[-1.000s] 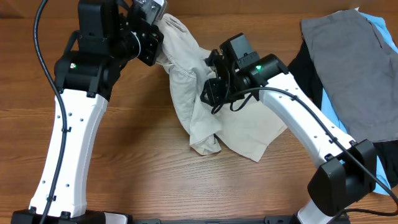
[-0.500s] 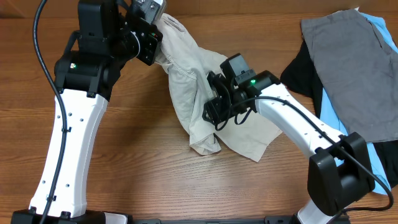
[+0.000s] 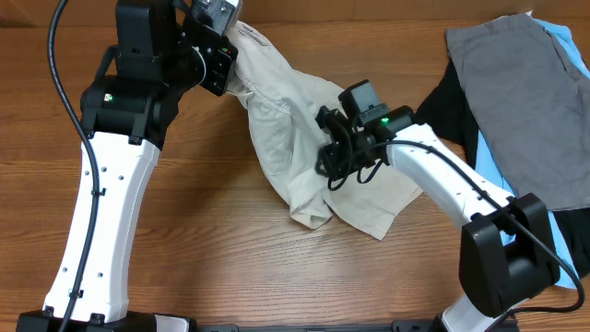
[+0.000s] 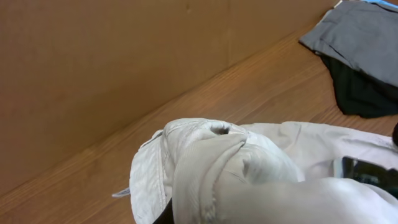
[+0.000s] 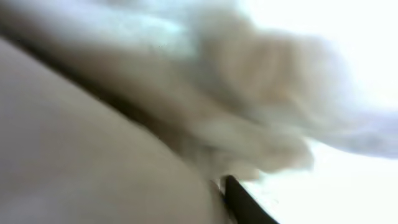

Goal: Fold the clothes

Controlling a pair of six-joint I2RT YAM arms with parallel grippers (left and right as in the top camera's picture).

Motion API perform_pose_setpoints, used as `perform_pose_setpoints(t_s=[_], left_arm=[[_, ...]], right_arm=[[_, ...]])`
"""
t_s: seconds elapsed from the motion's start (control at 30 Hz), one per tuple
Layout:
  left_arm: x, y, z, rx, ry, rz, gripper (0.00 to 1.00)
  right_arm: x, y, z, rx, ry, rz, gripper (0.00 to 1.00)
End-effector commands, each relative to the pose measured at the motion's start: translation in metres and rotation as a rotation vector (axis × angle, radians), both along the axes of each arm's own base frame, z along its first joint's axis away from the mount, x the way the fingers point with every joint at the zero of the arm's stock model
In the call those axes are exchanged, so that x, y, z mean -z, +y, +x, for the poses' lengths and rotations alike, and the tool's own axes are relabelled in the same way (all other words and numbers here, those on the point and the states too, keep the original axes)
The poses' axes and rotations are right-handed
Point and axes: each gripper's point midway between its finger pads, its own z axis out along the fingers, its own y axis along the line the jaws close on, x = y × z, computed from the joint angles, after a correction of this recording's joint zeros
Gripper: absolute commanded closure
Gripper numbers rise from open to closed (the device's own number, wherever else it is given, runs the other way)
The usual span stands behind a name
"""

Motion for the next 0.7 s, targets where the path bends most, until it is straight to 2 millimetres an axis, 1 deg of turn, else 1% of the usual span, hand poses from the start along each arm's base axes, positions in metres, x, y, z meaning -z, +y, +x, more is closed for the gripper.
perform_pose_setpoints(t_s=[0.0,0.03,0.07,0.1,0.17,0.2,0.23,0.27,0.3,0.33,0.37,0.4,0.43,0.47,0.57,0.67], left_arm=[[-0.035,0.011,-0.003,-0.05,-0.083,-0.007,0.96],[-0.034,0.013,-0.002,-0.063,-0.084,0.0,0.96],[-0.034,0.021,0.001,-0.107,-0.091,0.022,0.96],[-0.035,0.025,0.002,-0.129,-0.098,0.034,0.96],[-0.039,0.034,0.006,-0.181,-0.119,0.048,0.96],[-0.043,0.037,0.008,-0.204,-0.131,0.047,0.96],[-0.047,0.041,0.009,-0.23,-0.145,0.044,0.96],[-0.051,0.043,0.009,-0.247,-0.153,0.039,0.96],[-0.059,0.047,0.009,-0.276,-0.169,0.03,0.96],[-0.065,0.051,0.009,-0.298,-0.181,0.024,0.96],[-0.071,0.053,0.008,-0.317,-0.191,0.017,0.96],[-0.08,0.058,0.006,-0.347,-0.206,0.009,0.96],[-0.088,0.064,0.004,-0.383,-0.22,-0.001,0.96],[-0.095,0.069,0.002,-0.415,-0.232,-0.009,0.96],[-0.118,0.082,-0.011,-0.49,-0.271,-0.022,0.96],[-0.138,0.089,-0.029,-0.52,-0.305,-0.043,0.96]], right_arm=[[0.003,-0.025,0.014,0.067,-0.002,-0.017,0.95],[0.002,-0.03,0.017,0.083,-0.002,-0.017,0.96],[0.0,-0.041,0.025,0.118,-0.006,-0.012,0.96],[-0.005,-0.048,0.031,0.139,-0.008,0.001,0.96],[-0.023,-0.059,0.041,0.176,-0.015,0.035,0.96],[-0.036,-0.065,0.047,0.196,-0.026,0.052,0.96],[-0.054,-0.074,0.054,0.222,-0.047,0.065,0.96],[-0.067,-0.081,0.06,0.24,-0.065,0.071,0.96],[-0.095,-0.092,0.068,0.268,-0.105,0.081,0.96],[-0.112,-0.098,0.072,0.283,-0.131,0.087,0.96],[-0.137,-0.105,0.077,0.301,-0.173,0.096,0.96],[-0.154,-0.111,0.08,0.316,-0.202,0.099,0.96],[-0.177,-0.119,0.083,0.337,-0.245,0.099,0.96],[-0.201,-0.127,0.085,0.354,-0.289,0.1,0.96],[-0.262,-0.148,0.083,0.407,-0.414,0.081,0.96],[-0.312,-0.164,0.071,0.458,-0.521,0.063,0.96]])
